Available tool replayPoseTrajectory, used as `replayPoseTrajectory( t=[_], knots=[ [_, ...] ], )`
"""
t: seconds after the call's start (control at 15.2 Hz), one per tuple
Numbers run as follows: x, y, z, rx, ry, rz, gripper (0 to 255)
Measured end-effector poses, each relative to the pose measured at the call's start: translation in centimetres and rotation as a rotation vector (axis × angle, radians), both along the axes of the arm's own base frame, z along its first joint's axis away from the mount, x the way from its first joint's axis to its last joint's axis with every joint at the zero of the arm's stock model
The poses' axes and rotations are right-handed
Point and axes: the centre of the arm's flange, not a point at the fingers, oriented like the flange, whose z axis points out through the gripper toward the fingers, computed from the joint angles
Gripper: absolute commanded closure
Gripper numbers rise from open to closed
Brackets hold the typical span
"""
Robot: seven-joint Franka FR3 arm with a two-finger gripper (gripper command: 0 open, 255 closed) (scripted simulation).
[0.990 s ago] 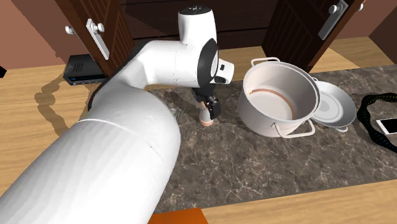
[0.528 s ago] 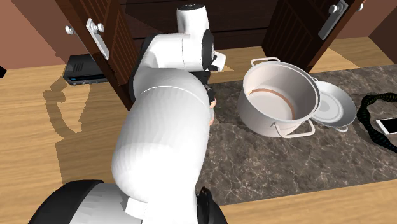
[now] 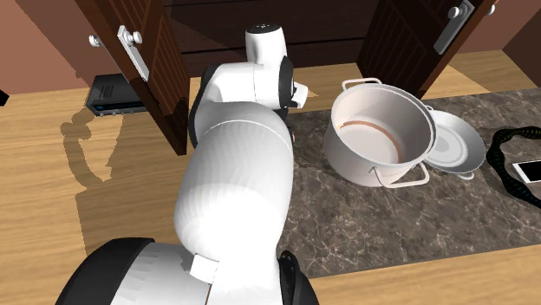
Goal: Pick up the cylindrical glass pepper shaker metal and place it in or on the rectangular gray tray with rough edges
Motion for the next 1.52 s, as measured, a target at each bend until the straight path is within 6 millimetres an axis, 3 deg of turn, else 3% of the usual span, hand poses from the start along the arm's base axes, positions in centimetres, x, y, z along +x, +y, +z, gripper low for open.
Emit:
replayPoseTrajectory(
  t=[0.4,0.46,1.12,1.52],
  knots=[
    [0.0,0.0,-0.2,0.000,0.000,0.000,0],
    [0.0,0.0,-0.2,0.000,0.000,0.000,255],
    [0.0,0.0,-0.2,0.000,-0.001,0.000,255],
    [0.0,0.0,2.4,0.000,0.000,0.000,255]
  ],
)
